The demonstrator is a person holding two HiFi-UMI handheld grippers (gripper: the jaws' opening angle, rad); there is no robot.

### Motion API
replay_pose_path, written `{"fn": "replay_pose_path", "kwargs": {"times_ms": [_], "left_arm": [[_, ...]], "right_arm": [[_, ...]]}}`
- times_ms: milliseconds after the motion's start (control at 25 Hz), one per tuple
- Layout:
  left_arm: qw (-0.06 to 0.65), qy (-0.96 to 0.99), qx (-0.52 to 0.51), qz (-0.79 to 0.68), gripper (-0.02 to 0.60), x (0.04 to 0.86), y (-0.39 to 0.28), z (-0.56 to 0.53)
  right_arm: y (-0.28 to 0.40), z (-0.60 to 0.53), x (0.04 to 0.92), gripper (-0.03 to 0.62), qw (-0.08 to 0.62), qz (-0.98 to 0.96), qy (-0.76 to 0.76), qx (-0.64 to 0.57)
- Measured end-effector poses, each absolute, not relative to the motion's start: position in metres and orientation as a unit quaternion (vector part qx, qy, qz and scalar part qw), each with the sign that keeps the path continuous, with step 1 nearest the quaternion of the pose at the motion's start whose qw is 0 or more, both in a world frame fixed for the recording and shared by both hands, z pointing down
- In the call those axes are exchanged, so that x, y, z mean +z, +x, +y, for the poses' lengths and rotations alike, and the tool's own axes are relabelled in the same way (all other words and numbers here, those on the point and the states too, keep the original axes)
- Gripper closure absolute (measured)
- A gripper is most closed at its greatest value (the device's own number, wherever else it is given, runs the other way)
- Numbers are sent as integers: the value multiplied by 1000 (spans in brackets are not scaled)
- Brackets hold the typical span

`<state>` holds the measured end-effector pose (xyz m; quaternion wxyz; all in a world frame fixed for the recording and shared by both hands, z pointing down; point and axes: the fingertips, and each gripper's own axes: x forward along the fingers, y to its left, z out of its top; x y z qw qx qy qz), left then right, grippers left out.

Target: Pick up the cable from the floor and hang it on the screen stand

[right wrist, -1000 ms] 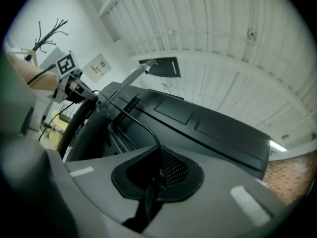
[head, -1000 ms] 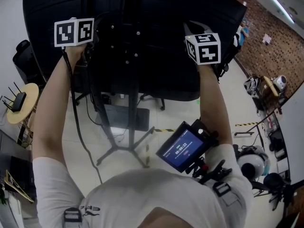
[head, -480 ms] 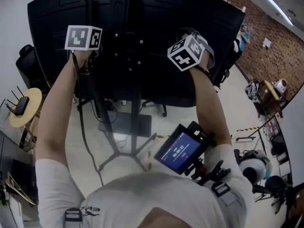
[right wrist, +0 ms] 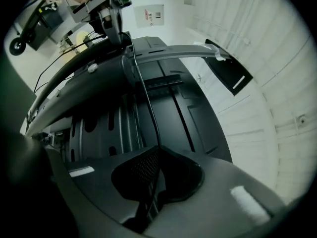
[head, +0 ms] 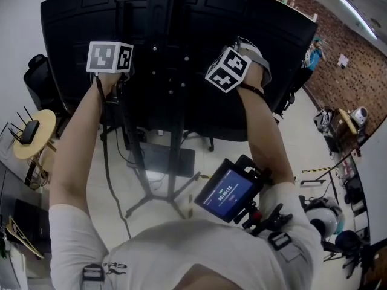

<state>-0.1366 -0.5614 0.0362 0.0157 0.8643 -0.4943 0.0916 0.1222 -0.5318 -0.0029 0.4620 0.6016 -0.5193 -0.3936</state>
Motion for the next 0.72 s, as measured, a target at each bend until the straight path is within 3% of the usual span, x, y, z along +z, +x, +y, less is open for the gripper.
{"fn": "replay_pose_path", "kwargs": {"times_ms": [360,720], "left_arm": [[-8,855,114,-506,580,59,-138,-563],[-9,864,97,-495,580,67,-130,-558]], "right_arm": [[112,-528,9,574,507,-471,571,-441],[110,-501,27,574,493,-483,565,-452]]}}
